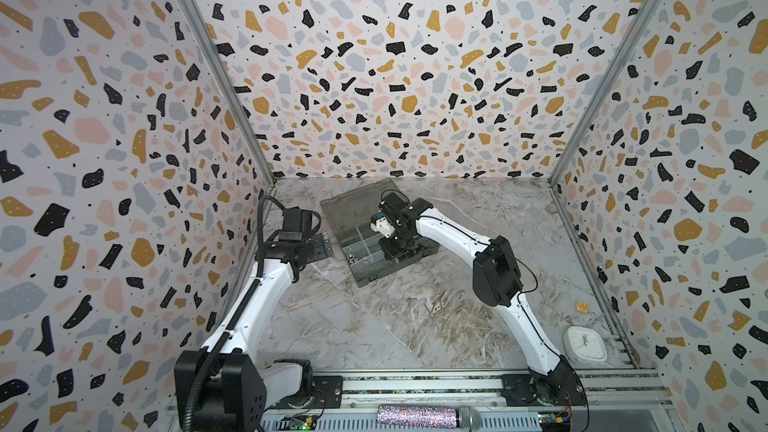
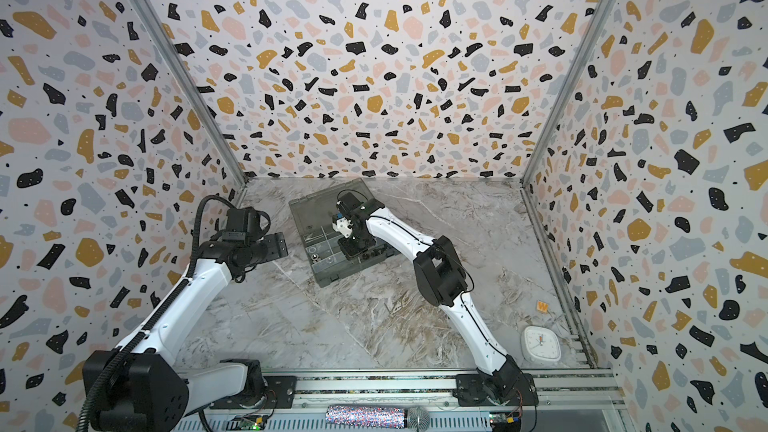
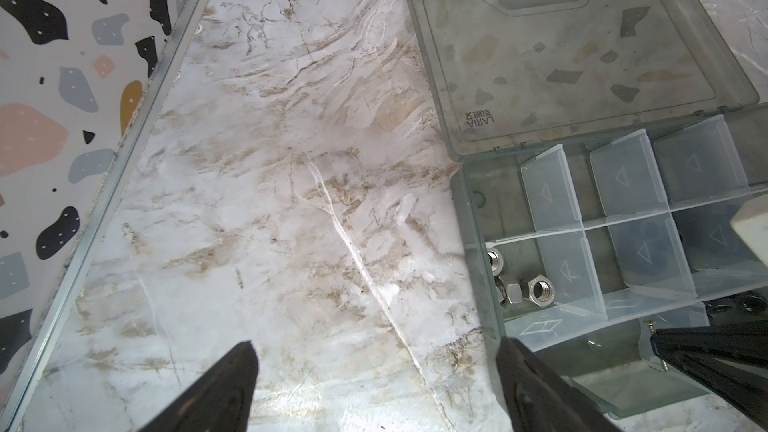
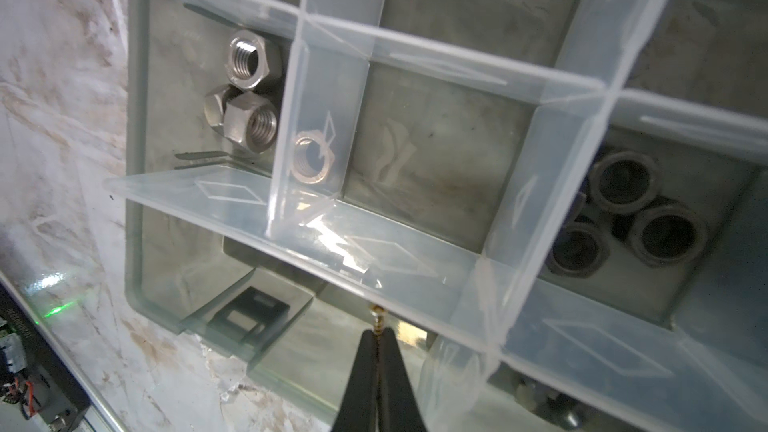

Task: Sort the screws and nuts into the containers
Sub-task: 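Move the held screw over an empty compartment with the right gripper, then open the right gripper to drop the gold screw into the compartment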

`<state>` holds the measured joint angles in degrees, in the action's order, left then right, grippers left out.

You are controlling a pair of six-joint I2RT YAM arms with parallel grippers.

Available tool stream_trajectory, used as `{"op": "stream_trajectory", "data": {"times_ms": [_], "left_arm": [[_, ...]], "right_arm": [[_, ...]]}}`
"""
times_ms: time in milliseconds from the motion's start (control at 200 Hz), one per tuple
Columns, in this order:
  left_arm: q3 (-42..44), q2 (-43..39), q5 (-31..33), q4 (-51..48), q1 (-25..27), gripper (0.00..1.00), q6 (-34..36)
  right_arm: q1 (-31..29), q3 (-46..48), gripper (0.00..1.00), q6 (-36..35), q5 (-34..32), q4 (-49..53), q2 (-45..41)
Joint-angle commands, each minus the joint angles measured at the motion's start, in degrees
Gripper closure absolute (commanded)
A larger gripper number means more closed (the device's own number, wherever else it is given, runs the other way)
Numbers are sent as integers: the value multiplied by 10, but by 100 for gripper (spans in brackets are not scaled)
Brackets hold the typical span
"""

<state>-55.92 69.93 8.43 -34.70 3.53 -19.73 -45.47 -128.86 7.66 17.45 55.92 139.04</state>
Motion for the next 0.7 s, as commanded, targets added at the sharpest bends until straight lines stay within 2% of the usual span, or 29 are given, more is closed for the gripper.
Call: {"op": "stream_trajectory", "data": {"times_ms": [0,190,441,571,696], "left_arm": [[-12,4,-5,6,-3,9,5],[-12,2,-13,8,-3,7,10],[-10,-10,-7,8,-3,7,11],[-14,-10,-20,13,-3,7,9],[-12,-10,-40,24,-3,7,3]], "right_arm": [[0,-8,95,4,6,7,-3],[-1,-8,76,10,2,6,-6],[-2,-16,74,11,-4,13,-24],[-1,-36,73,10,-30,35,-50],[-1,-2,73,8,-59,42,-94]]}}
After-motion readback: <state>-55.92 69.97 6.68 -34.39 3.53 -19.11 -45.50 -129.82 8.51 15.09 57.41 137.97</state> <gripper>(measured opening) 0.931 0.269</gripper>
